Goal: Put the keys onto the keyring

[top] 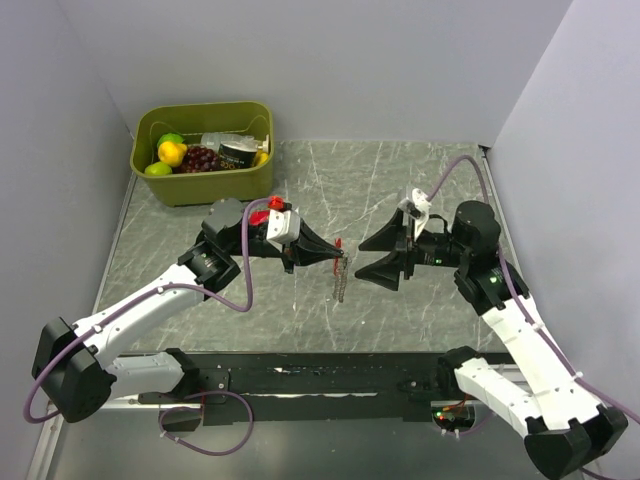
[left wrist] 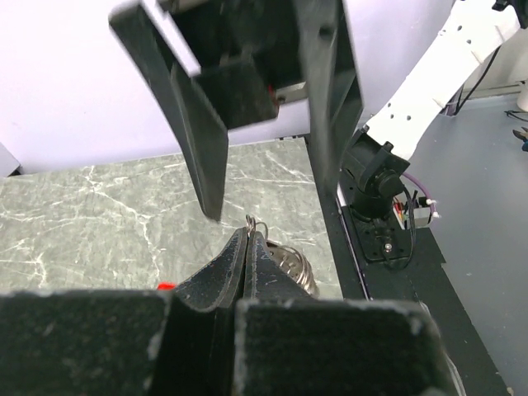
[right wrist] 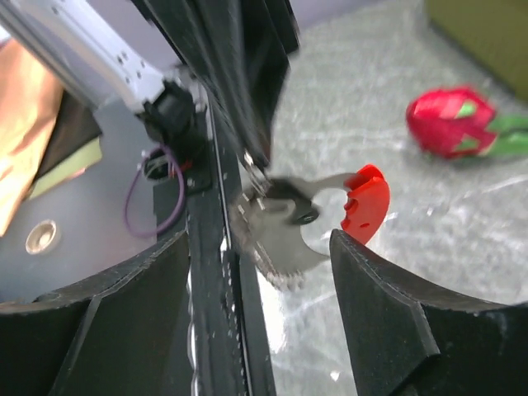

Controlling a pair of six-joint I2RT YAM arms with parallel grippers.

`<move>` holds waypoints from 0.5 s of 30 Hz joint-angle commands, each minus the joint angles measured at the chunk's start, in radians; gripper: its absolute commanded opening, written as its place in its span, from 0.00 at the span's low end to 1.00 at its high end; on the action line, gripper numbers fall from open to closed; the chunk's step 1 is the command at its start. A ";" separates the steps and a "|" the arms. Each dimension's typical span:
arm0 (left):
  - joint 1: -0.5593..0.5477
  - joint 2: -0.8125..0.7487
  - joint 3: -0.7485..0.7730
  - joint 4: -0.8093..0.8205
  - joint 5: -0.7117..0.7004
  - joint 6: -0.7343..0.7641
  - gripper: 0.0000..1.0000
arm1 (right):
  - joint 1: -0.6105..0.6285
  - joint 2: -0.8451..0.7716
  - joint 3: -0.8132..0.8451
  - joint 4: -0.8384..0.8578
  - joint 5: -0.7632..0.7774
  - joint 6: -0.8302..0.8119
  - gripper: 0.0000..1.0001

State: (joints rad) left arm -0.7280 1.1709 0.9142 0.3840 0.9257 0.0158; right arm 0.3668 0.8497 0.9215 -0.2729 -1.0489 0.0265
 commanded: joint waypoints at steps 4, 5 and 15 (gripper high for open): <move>-0.002 -0.025 0.005 0.085 0.012 -0.010 0.01 | 0.003 -0.006 0.000 0.219 -0.008 0.157 0.73; -0.002 -0.025 0.003 0.093 0.013 -0.008 0.01 | 0.004 0.006 -0.003 0.254 -0.011 0.174 0.70; -0.001 -0.016 -0.006 0.131 0.032 -0.060 0.01 | 0.017 0.078 -0.019 0.339 -0.040 0.222 0.52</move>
State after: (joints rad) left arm -0.7280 1.1709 0.9092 0.4393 0.9321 -0.0223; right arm 0.3744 0.9218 0.9058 -0.0135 -1.0779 0.2314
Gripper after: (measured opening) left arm 0.022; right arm 0.517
